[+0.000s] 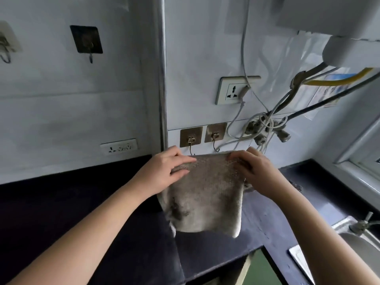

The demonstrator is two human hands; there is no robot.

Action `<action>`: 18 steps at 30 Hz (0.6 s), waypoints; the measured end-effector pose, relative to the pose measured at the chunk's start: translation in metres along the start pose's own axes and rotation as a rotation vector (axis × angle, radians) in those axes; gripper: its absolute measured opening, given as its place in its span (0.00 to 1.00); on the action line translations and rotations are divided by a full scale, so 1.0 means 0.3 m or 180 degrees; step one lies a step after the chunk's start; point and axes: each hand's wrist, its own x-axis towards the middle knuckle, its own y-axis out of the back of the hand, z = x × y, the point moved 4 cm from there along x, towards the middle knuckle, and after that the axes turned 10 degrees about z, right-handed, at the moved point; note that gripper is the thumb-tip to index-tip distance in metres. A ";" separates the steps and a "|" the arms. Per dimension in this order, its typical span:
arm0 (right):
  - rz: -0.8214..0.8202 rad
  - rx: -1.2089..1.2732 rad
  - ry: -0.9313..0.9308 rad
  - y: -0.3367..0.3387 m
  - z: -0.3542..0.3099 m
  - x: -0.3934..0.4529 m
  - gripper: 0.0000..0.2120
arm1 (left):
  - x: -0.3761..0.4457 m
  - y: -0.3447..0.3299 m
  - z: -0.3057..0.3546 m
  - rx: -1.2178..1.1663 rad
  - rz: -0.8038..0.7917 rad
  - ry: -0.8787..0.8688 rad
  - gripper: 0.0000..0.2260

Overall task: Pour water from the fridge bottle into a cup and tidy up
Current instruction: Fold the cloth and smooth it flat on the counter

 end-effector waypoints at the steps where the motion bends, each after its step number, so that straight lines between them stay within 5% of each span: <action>1: 0.0028 -0.0001 0.0049 -0.003 0.014 0.014 0.12 | 0.003 -0.009 0.002 0.0119 0.0069 -0.0102 0.16; 7: 0.0160 0.0107 0.0211 -0.057 0.078 0.110 0.12 | 0.045 -0.044 -0.036 0.0543 0.0533 -0.0251 0.15; 18: 0.0054 0.0329 -0.0459 -0.144 0.162 0.237 0.13 | 0.122 -0.145 -0.088 0.1237 0.0581 -0.0090 0.17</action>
